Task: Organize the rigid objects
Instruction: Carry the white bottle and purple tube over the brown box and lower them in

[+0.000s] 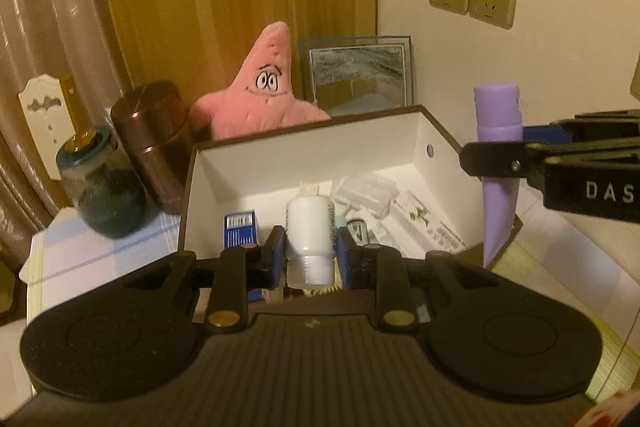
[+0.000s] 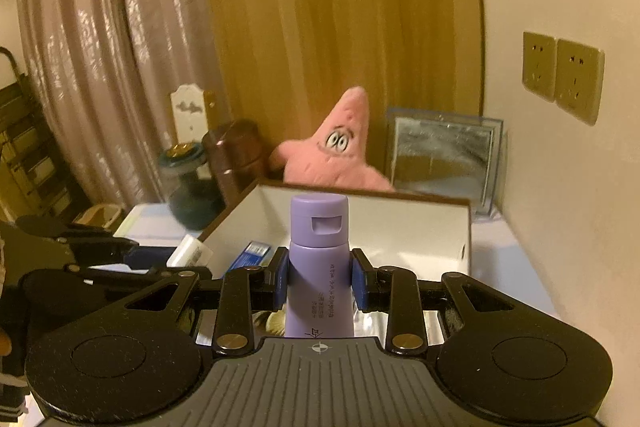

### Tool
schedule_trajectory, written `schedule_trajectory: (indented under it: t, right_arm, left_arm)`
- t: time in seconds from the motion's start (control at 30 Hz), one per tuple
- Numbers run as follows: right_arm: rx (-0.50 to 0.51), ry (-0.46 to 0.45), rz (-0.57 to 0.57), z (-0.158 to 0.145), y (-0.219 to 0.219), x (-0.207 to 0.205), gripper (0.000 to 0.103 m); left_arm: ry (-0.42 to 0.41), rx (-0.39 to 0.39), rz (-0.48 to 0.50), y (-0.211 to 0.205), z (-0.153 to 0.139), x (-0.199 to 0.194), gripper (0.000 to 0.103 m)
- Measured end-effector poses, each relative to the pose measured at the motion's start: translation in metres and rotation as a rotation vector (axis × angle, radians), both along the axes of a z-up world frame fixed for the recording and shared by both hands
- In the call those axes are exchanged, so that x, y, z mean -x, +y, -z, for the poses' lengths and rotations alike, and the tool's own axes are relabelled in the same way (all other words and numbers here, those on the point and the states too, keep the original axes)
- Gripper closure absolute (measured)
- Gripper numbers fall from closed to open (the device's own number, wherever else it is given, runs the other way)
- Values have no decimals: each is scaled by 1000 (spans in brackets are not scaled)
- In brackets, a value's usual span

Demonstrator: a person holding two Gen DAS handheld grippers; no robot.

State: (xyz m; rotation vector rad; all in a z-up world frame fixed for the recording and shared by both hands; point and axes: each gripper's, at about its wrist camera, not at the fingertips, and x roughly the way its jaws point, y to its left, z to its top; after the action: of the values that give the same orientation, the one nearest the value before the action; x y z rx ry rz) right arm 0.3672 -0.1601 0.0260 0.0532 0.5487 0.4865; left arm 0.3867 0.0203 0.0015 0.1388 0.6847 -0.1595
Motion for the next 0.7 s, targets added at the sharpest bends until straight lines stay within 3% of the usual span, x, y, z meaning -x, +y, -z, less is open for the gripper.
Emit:
schedule_trajectory:
  t: [0.3, 0.7]
  right_arm:
    - [30, 24, 43, 18, -7, -39, 71]
    - [45, 124, 56, 58, -14, -77, 71]
  left_arm:
    - [16, -18, 5, -5, 6, -40, 79]
    - [95, -55, -9, -3, 42, -88, 79]
